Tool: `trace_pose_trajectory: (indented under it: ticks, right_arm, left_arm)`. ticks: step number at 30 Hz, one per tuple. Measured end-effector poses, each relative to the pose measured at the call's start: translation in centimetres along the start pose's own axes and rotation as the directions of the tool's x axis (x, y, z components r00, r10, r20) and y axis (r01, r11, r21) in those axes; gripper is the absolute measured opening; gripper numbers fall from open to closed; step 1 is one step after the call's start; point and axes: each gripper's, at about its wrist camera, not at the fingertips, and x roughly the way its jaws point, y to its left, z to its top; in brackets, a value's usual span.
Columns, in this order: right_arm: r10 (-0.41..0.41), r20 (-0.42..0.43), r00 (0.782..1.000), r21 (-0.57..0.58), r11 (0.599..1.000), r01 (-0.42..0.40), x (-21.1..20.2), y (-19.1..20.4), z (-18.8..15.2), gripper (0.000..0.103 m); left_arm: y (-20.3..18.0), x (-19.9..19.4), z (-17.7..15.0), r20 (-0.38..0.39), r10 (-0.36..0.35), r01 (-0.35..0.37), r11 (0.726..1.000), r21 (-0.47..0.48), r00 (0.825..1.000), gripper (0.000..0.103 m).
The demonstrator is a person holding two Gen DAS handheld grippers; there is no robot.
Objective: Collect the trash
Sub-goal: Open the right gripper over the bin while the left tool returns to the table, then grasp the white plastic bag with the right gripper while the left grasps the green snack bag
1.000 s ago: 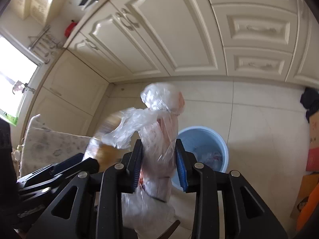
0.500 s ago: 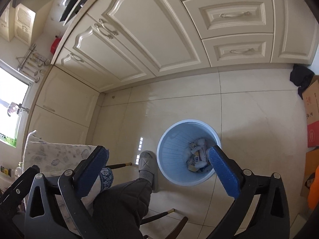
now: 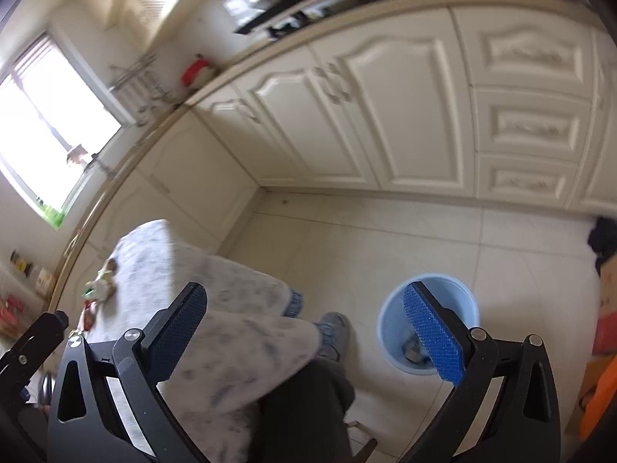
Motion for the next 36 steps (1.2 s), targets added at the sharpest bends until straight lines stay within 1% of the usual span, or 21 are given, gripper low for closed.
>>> trace_pose_trajectory:
  ticks: [4,8,11,15,20,24,26,30,36]
  right_arm:
    - [0.054,0.020,0.998,-0.116,0.992,-0.051,-1.4,6.7,-0.3,0.103]
    - [0.093,0.031,0.995,-0.224,0.971,-0.084,-2.4,12.6,-1.2,0.103]
    - [0.122,0.025,0.992,-0.300,0.948,-0.109,-2.5,17.0,-2.2,0.103]
    - [0.159,0.009,0.987,-0.375,0.916,-0.144,-2.3,21.8,-3.7,0.103]
    - [0.183,-0.012,0.983,-0.446,0.879,-0.169,-1.3,26.5,-5.6,0.103]
    - [0.187,-0.036,0.982,-0.490,0.853,-0.180,0.0,29.2,-6.6,0.103]
    - [0.180,-0.041,0.983,-0.505,0.845,-0.176,0.8,29.9,-6.9,0.103]
    - [0.162,-0.071,0.984,-0.527,0.832,-0.175,3.4,31.5,-7.3,0.103]
    - [0.130,-0.114,0.985,-0.557,0.812,-0.172,8.3,33.3,-7.5,0.103]
  left_arm:
    - [4.4,-5.0,-1.6,0.064,0.041,-0.036,0.997,-0.073,0.997,0.102]
    - [8.7,-10.7,-3.8,0.127,0.106,-0.090,0.988,-0.125,0.986,0.102]
    - [11.8,-13.8,-4.9,0.159,0.153,-0.125,0.977,-0.171,0.975,0.102]
    - [15.2,-16.9,-6.7,0.183,0.208,-0.165,0.960,-0.226,0.961,0.102]
    - [18.6,-19.8,-9.5,0.191,0.281,-0.225,0.937,-0.269,0.941,0.102]
    - [20.7,-20.4,-10.5,0.180,0.321,-0.261,0.920,-0.294,0.930,0.102]
    - [21.6,-20.1,-11.0,0.162,0.333,-0.276,0.914,-0.297,0.929,0.102]
    - [23.4,-18.3,-10.6,0.120,0.371,-0.326,0.901,-0.286,0.921,0.102]
    - [26.5,-13.9,-8.8,0.038,0.448,-0.426,0.870,-0.248,0.893,0.102]
